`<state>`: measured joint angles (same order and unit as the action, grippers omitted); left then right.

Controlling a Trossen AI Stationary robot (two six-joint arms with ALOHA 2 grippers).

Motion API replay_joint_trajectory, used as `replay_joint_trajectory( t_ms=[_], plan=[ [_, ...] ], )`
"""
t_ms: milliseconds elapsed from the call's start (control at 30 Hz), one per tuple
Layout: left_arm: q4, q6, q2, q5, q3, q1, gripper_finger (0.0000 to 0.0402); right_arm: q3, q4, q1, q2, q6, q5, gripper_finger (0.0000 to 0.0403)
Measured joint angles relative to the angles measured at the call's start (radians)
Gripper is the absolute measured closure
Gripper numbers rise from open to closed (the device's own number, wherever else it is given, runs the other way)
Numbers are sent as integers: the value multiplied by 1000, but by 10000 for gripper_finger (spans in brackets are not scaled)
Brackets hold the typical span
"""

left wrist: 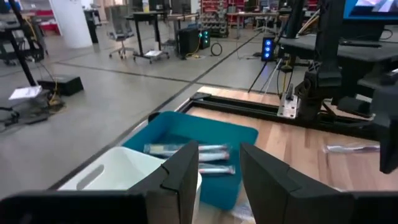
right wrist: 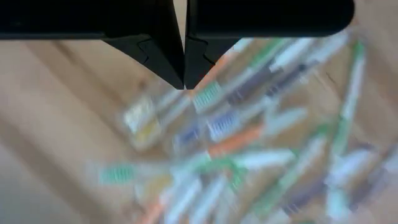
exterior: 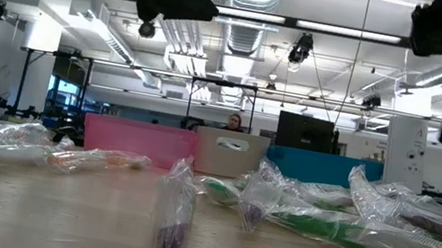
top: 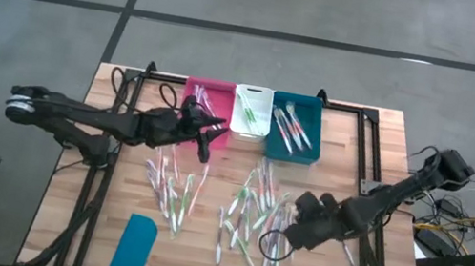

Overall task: Pick & Place Toothbrushes
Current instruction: Put the orange toothbrush into the blue bin

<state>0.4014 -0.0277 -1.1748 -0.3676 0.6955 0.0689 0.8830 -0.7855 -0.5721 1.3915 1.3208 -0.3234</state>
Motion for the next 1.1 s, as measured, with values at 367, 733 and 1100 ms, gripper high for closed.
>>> replay_joint_trajectory(
  t_ms=[367, 733, 1100],
  plan=[
    [-96, 2, 45, 3, 1, 0, 278, 127, -77, -11, 177, 97, 90, 389],
    [-125, 32, 48, 3, 1, 1, 278, 112, -62, -11, 255, 191, 125, 299],
    [-133, 26, 48, 3, 0, 1, 282, 110, -29, -10, 362, 199, 152, 218]
  ],
)
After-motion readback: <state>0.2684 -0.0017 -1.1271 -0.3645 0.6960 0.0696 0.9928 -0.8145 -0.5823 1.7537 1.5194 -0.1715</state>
